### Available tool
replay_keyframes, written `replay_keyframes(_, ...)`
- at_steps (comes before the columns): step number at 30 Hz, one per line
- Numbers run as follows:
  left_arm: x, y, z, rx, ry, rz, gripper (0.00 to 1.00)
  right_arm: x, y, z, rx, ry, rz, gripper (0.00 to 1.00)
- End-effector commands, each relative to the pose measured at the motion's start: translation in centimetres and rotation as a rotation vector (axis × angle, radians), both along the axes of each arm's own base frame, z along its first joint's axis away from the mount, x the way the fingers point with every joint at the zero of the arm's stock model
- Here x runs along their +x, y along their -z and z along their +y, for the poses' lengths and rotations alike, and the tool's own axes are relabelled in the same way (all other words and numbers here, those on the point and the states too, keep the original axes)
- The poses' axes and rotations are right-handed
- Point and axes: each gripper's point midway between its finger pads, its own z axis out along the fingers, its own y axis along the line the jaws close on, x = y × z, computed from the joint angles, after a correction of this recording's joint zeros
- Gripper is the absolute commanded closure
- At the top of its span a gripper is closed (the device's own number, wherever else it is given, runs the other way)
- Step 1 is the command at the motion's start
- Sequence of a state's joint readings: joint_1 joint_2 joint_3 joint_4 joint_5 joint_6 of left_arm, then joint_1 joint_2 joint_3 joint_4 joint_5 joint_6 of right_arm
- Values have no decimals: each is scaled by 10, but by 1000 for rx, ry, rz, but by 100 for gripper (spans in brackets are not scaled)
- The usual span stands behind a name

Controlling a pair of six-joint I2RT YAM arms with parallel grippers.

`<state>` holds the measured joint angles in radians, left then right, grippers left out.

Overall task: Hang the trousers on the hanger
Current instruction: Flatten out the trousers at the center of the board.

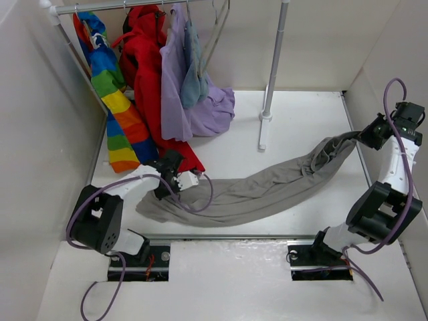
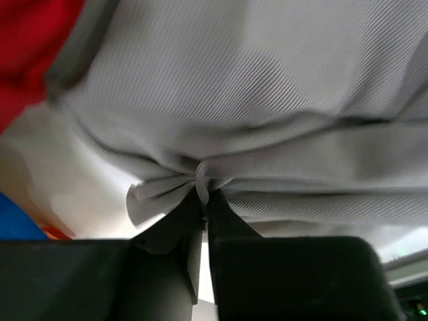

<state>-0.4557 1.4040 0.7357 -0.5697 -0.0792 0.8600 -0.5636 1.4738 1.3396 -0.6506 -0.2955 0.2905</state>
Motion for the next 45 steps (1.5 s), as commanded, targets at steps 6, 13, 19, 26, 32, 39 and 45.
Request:
replay_keyframes(6,34,-66,31,-14,-153,-206,100,8,-25,-7,-62,-6,-89,100)
replay_keyframes(13,87,-171,108,65,-444,-521,100,36,-82,-8,-44,-42,-217,100)
replay_keyframes(19,41,-206,151,182,-533,-514,100,33,-109,-9,-4,7,-278,100)
replay_keyframes(26,-69,-135,175,379,-552,-255,100,-26,-1,-11,200,148,-158,100)
replay_keyframes(32,-138,-71,178,470,-497,-32,100,-59,35,-11,270,301,-145,100)
replay_keyframes(39,-137,-63,177,459,-474,-40,100,-81,42,-28,213,437,-73,100)
replay_keyframes(45,-148,-54,177,465,-483,-1,100,-101,70,-26,194,502,2,100)
